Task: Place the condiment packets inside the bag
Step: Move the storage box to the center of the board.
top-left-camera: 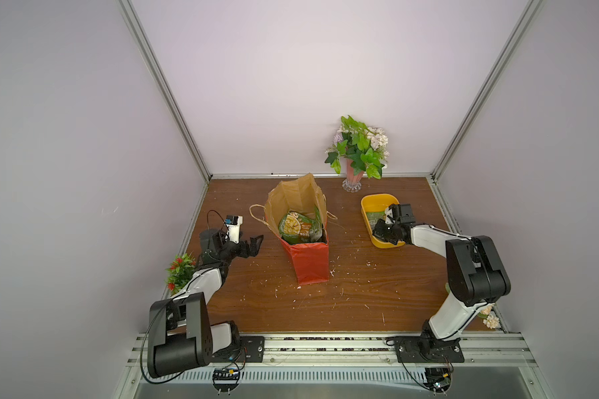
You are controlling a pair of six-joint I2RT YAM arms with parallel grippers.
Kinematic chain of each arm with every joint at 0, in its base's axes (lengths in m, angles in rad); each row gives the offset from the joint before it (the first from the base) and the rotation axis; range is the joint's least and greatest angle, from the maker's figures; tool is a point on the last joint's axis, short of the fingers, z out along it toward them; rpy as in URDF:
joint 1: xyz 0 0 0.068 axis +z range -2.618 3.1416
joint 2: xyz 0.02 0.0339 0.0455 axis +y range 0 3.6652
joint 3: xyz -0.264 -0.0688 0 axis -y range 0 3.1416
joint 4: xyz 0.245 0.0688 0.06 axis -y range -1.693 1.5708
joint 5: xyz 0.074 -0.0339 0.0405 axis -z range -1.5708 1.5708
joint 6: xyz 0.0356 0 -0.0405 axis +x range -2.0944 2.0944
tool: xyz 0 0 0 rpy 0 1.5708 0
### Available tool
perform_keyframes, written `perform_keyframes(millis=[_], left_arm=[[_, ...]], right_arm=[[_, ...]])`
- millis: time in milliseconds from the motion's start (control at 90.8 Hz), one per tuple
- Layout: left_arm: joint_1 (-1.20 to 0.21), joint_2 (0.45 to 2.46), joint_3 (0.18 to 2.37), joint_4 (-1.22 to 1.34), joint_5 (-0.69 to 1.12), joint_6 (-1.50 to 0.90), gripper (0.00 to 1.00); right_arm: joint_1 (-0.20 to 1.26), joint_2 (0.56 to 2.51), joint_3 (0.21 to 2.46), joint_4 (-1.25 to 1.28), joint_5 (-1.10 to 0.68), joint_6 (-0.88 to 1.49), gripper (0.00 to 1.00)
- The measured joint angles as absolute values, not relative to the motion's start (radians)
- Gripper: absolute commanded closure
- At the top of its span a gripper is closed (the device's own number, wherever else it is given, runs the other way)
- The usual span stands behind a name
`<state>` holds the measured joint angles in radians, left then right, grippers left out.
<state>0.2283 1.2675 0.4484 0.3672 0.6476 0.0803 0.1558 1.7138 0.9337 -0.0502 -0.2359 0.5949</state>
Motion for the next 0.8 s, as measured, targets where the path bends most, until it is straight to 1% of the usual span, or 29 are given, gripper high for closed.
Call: perform_keyframes(millis=[187,220,264,319,374,462,517,583,671,804], left_arm=[[0.228,1.267,0.448,0.367,0.648,0.081,0.01],[0.228,1.267,0.448,0.367,0.648,0.081,0.01],[0.228,1.267,0.448,0.367,0.648,0.081,0.01],[0.228,1.267,0.448,0.367,0.648,0.081,0.01],[0.228,1.267,0.448,0.367,0.648,0.081,0.01],[0.228,1.267,0.448,0.367,0.648,0.081,0.01],[0.228,1.267,0.448,0.367,0.648,0.081,0.01],[0.228,1.267,0.448,0.367,0.648,0.081,0.01],[0.228,1.267,0.448,0.367,0.648,0.081,0.01],[0.228,1.267,0.448,0.367,0.648,0.083,0.01]], right_arm=[[0.245,1.551,0.85,-0.123,-0.258,0.589,0.97],[0.259,1.522,0.846,-0.143,-0.258,0.584,0.95],[0.274,1.488,0.845,-0.17,-0.258,0.577,0.89],[0.287,1.449,0.849,-0.214,-0.253,0.566,0.65],[0.291,1.418,0.86,-0.266,-0.23,0.551,0.43],[0.287,1.385,0.895,-0.331,-0.154,0.539,0.18],[0.283,1.374,0.924,-0.347,-0.097,0.539,0.1],[0.277,1.378,0.959,-0.353,-0.035,0.538,0.05],[0.271,1.423,1.008,-0.352,0.048,0.532,0.04],[0.252,1.578,1.09,-0.347,0.137,0.523,0.01]])
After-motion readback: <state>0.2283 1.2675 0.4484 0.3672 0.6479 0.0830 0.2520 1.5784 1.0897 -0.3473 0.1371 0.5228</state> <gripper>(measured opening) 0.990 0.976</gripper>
